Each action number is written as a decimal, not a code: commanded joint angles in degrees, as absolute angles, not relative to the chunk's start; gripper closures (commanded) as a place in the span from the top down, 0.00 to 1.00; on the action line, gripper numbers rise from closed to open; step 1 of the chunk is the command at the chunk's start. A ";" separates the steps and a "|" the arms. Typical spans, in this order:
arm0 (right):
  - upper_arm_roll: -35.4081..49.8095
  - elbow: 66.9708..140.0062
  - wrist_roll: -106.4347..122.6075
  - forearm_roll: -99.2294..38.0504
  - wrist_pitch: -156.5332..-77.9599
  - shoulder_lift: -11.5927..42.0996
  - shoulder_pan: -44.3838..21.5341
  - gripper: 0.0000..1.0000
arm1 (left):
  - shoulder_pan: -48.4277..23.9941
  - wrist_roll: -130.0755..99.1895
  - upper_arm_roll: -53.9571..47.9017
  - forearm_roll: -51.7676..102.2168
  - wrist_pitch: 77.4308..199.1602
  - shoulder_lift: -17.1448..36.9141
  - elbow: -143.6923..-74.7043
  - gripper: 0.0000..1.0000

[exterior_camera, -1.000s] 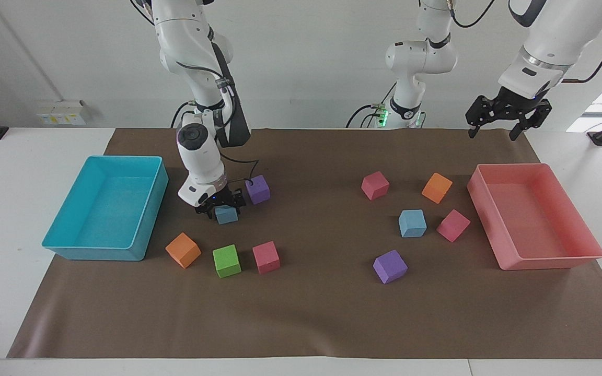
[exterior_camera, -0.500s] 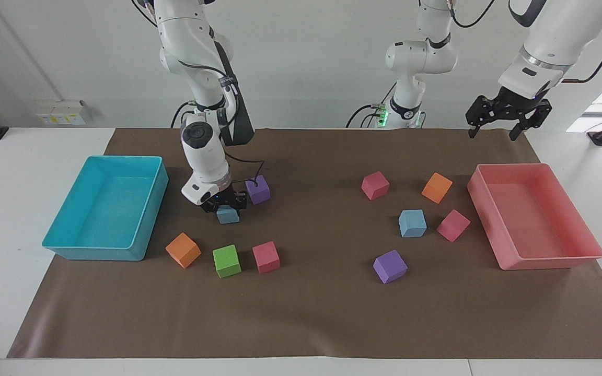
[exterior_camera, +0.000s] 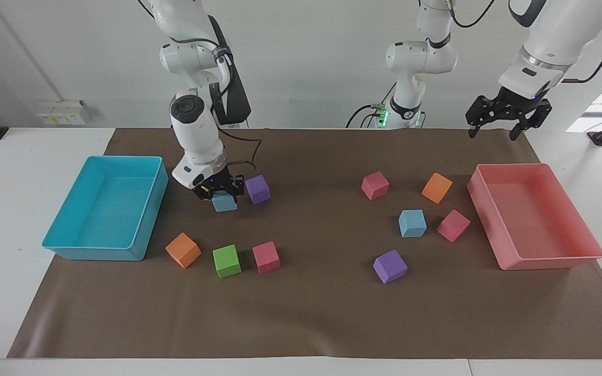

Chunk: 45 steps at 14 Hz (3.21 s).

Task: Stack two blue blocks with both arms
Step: 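Carry the light-blue cube with the right gripper toward the table center, then lower the light-blue cube onto the table center and open the right gripper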

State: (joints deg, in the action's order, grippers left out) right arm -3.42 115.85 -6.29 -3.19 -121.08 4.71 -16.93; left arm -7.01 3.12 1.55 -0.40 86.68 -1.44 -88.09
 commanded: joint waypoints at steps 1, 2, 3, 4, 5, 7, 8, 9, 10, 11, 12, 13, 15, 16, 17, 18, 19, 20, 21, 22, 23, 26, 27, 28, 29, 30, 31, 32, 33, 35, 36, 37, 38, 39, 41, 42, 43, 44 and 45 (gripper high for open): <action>-3.34 112.41 -6.77 -2.81 -118.04 5.89 -17.23 0.00 | -6.06 2.99 1.05 0.35 85.52 -1.23 -87.28 1.00; -3.25 112.15 -6.77 -2.73 -118.30 6.24 -17.23 0.00 | -6.06 2.99 1.05 0.35 85.52 -1.23 -87.28 1.00; -3.16 110.93 -6.68 -2.72 -117.87 6.68 -17.75 0.00 | -6.06 2.99 1.05 0.35 85.52 -1.23 -87.28 1.00; -3.08 108.48 -6.68 -2.81 -116.47 7.90 -18.97 0.00 | -6.06 2.99 1.05 0.35 85.52 -1.23 -87.28 1.00; -3.08 105.76 -6.77 -2.73 -114.37 8.78 -19.25 0.00 | -6.06 2.99 1.05 0.35 85.52 -1.23 -87.28 1.00; -2.99 99.69 -8.60 -2.90 -111.54 13.34 -22.74 0.00 | -6.06 2.99 1.05 0.35 85.52 -1.23 -87.28 1.00; -2.99 98.36 -12.01 -2.90 -111.71 14.93 -24.16 0.00 | -6.06 2.99 1.05 0.35 85.52 -1.23 -87.28 1.00; -2.99 97.83 -15.26 -2.81 -111.88 16.33 -25.47 0.00 | -6.06 2.99 1.05 0.35 85.52 -1.23 -87.28 1.00; -2.99 96.52 -18.08 -2.90 -112.32 17.65 -27.05 0.00 | -6.06 2.99 1.05 0.35 85.52 -1.32 -87.28 1.00; -2.99 94.50 -21.50 -3.34 -112.32 19.93 -28.90 0.00 | -6.06 2.99 1.05 0.35 85.52 -1.23 -87.28 1.00; -2.99 91.52 -25.80 -3.25 -112.41 22.74 -30.48 0.00 | -6.06 2.99 1.05 0.35 85.52 -1.23 -87.28 1.00; -2.99 89.67 -28.36 -3.08 -112.67 25.20 -32.50 0.00 | -6.06 2.99 1.05 0.35 85.52 -1.23 -87.28 1.00; -2.99 88.33 -31.36 -2.99 -115.64 28.03 -35.76 0.00 | -6.06 2.99 1.05 0.35 85.52 -1.23 -87.28 1.00; -2.99 88.50 -32.25 -3.25 -117.75 28.21 -36.64 0.00 | -6.06 2.99 1.05 0.35 85.52 -1.23 -87.28 1.00; -2.99 88.68 -32.69 -3.25 -118.73 28.65 -37.26 0.00 | -6.06 2.99 1.05 0.35 85.52 -1.23 -87.28 1.00; -2.99 88.77 -33.74 -3.43 -119.44 29.35 -38.14 0.00 | -5.98 2.99 1.05 0.35 85.52 -1.23 -87.28 1.00; -2.99 88.86 -35.49 -3.34 -120.57 29.96 -38.75 0.00 | -6.06 2.99 1.05 0.35 85.52 -1.23 -87.28 1.00; -2.99 89.03 -36.99 -3.51 -121.89 30.41 -38.76 0.00 | -6.06 2.99 1.05 0.35 85.52 -1.23 -87.28 1.00; -2.90 89.56 -37.61 -3.69 -122.69 30.58 -38.85 0.00 | -6.06 2.99 1.05 0.35 85.52 -1.23 -87.28 1.00; -2.90 90.34 -38.05 -3.78 -123.57 30.67 -38.85 0.00 | -6.06 2.99 1.05 0.35 85.52 -1.23 -87.28 1.00; -2.90 91.57 -38.40 -3.78 -124.62 30.67 -38.93 0.00 | -6.06 2.99 1.05 0.35 85.52 -1.23 -87.28 1.00; -2.90 94.22 -39.02 -3.78 -125.95 30.15 -38.94 0.00 | -6.06 2.99 1.05 0.35 85.52 -1.23 -87.28 1.00; -2.90 94.39 -39.20 -3.78 -125.60 30.06 -38.94 0.00 | -6.06 2.99 1.05 0.35 85.52 -1.23 -87.28 1.00; -2.90 95.18 -39.29 -3.78 -125.68 30.06 -39.02 0.00 | -6.06 2.99 1.05 0.35 85.52 -1.23 -87.28 1.00; -2.90 95.27 -39.29 -3.78 -125.77 30.15 -39.02 0.00 | -6.06 2.90 1.05 0.35 85.52 -1.23 -87.28 1.00; -2.90 95.36 -39.29 -3.69 -125.68 30.15 -39.63 0.00 | -5.98 2.99 1.05 0.35 85.26 -1.32 -87.28 1.00; -2.90 95.45 -39.29 -3.69 -125.68 30.06 -39.90 0.00 | -5.72 2.90 1.05 0.35 85.34 -1.32 -87.28 1.00; -2.90 95.54 -39.20 -3.34 -125.86 29.97 -39.99 0.00 | -5.36 2.73 1.05 0.35 85.78 -1.23 -87.28 1.00; -2.90 95.97 -38.85 -3.25 -126.03 29.88 -40.08 0.00 | -5.36 2.72 1.05 0.35 85.87 -1.23 -87.28 1.00; -2.90 96.50 -38.50 -3.16 -126.39 29.71 -40.60 0.00 | -5.36 2.72 1.05 0.35 85.87 -1.23 -87.28 1.00; -2.90 96.68 -38.41 -3.16 -126.47 29.71 -40.52 0.00 | -5.45 2.72 1.05 0.35 86.04 -1.23 -87.28 1.00; -2.90 97.03 -37.63 -2.99 -126.47 29.53 -40.52 0.00 | -5.71 2.99 0.97 0.35 86.48 -1.23 -87.19 1.00; -2.90 97.21 -37.01 -2.90 -126.47 29.36 -40.60 0.00 | -5.97 2.99 0.97 0.26 86.83 -1.23 -87.19 1.00; -2.90 97.56 -37.00 -2.90 -126.47 29.09 -40.61 0.00 | -6.15 2.99 0.97 0.35 87.62 -1.14 -87.19 1.00; -2.90 97.73 -36.91 -2.90 -126.47 29.00 -40.61 0.00 | -6.15 2.90 0.62 0.35 87.89 -0.97 -87.10 1.00; -2.90 97.73 -36.91 -2.99 -126.47 29.09 -40.61 0.38 | -6.15 2.99 0.53 0.35 87.89 -0.88 -87.01 1.00; -2.90 97.73 -37.00 -2.99 -126.13 29.00 -40.61 0.99 | -6.15 2.99 0.53 0.26 87.89 -0.79 -86.92 1.00; -2.90 97.73 -37.52 -2.99 -125.95 28.92 -40.69 1.00 | -6.15 3.08 0.53 0.35 88.41 -0.79 -87.01 1.00; -2.90 97.65 -37.70 -2.99 -125.69 28.83 -40.95 1.00 | -6.15 3.08 0.44 0.35 88.85 -0.79 -86.92 1.00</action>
State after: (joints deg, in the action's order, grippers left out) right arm -2.84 95.51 -37.76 -3.17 -124.97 30.46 -40.52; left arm -6.37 3.07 0.62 -0.40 88.09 -1.43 -88.06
